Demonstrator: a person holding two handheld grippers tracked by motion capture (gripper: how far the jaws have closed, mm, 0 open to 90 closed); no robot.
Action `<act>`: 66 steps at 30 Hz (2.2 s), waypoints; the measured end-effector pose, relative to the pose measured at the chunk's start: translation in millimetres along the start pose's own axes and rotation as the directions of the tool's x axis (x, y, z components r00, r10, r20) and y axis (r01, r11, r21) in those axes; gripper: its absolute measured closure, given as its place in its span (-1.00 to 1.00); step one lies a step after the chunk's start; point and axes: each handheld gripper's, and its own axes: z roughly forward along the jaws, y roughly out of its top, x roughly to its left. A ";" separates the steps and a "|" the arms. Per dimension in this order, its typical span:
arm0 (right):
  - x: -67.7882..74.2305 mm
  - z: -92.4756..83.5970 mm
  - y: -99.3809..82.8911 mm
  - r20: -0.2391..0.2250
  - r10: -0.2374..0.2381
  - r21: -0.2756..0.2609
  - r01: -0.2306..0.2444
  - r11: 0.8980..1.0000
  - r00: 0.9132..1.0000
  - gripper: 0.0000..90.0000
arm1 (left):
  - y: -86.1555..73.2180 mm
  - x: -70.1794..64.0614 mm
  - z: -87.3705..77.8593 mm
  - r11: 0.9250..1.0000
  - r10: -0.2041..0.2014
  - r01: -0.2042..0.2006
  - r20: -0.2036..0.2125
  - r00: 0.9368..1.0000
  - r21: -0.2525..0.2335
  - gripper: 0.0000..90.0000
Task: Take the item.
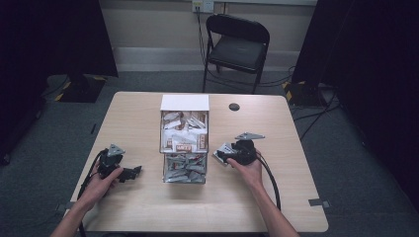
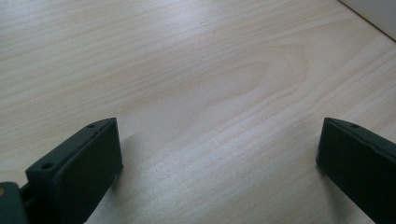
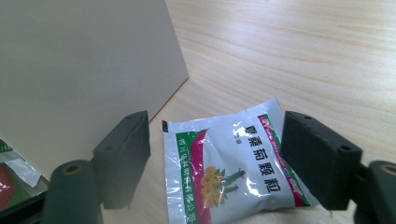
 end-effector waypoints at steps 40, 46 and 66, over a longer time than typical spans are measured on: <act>0.0 -70.4 -0.4 0.123 0.005 -0.010 -0.004 1.000 0.992 -0.64 | 0.0 0.0 0.0 1.000 0.000 0.000 0.000 1.000 0.000 -1.00; -5.2 -90.0 -9.2 0.153 0.017 -0.014 -0.015 1.000 0.988 -0.64 | 0.0 0.0 0.0 1.000 0.000 0.000 0.000 1.000 0.000 -1.00; -21.4 -143.2 -36.9 0.241 0.060 -0.026 -0.055 0.998 0.969 -0.65 | 0.0 0.0 0.0 1.000 0.000 0.000 0.000 1.000 0.000 -1.00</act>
